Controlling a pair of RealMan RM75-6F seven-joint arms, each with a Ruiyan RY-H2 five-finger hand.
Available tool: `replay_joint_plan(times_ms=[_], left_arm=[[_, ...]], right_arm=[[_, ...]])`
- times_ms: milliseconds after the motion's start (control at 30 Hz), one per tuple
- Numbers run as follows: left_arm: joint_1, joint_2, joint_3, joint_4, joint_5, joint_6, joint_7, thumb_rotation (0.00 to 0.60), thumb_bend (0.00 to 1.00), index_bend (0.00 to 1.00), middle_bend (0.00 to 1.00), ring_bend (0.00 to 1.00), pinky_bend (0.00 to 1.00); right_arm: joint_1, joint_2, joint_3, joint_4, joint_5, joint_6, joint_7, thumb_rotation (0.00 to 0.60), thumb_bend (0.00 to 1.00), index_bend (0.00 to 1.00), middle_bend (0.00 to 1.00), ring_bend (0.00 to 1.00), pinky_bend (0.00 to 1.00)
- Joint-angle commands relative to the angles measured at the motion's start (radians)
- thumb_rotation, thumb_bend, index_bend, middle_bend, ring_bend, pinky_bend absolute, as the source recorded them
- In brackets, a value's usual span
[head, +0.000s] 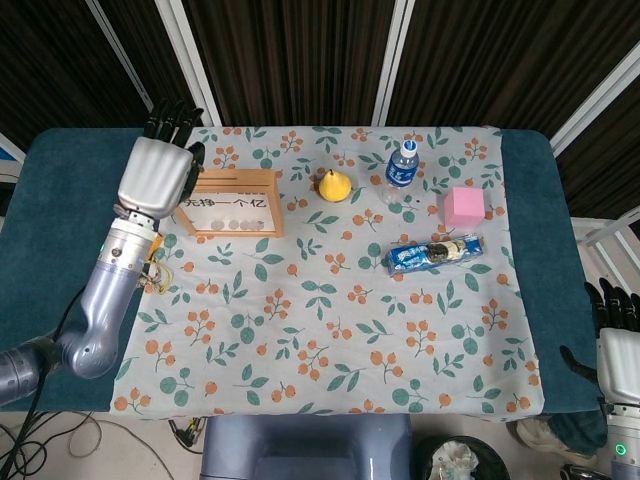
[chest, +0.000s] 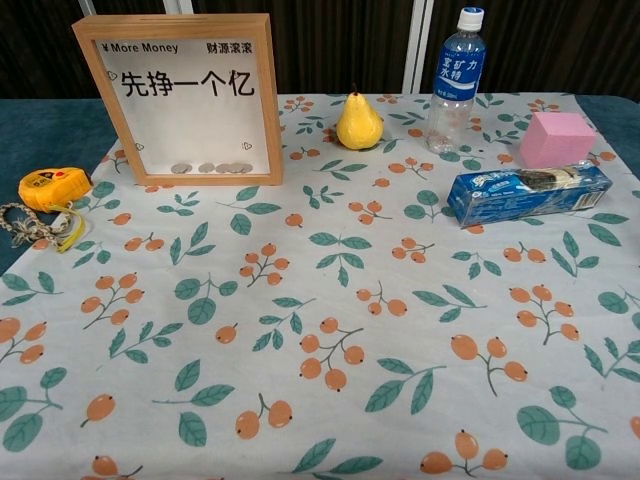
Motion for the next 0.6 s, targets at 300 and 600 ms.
replay_joint_plan(times_ms=[300, 600], left_arm=[[-0.101, -0.131, 0.037, 0.273, -0.057, -0.09, 0.015, 0.6, 0.48, 0.67, 0.09, 0.0, 0.0], [-0.114, -0.182, 0.064, 0.34, -0.019, -0.102, -0.045, 0.6, 0.48, 0.67, 0.09, 0.0, 0.0]], right_arm=[[0.001, 0.0, 0.001, 0.0, 0.003, -0.004, 0.002, 0.6, 0.3, 0.08, 0.0, 0.0, 0.0], [0.001, 0.001, 0.003, 0.001, 0.007, -0.003, 0.003, 0.6, 0.3, 0.08, 0.0, 0.0, 0.0]])
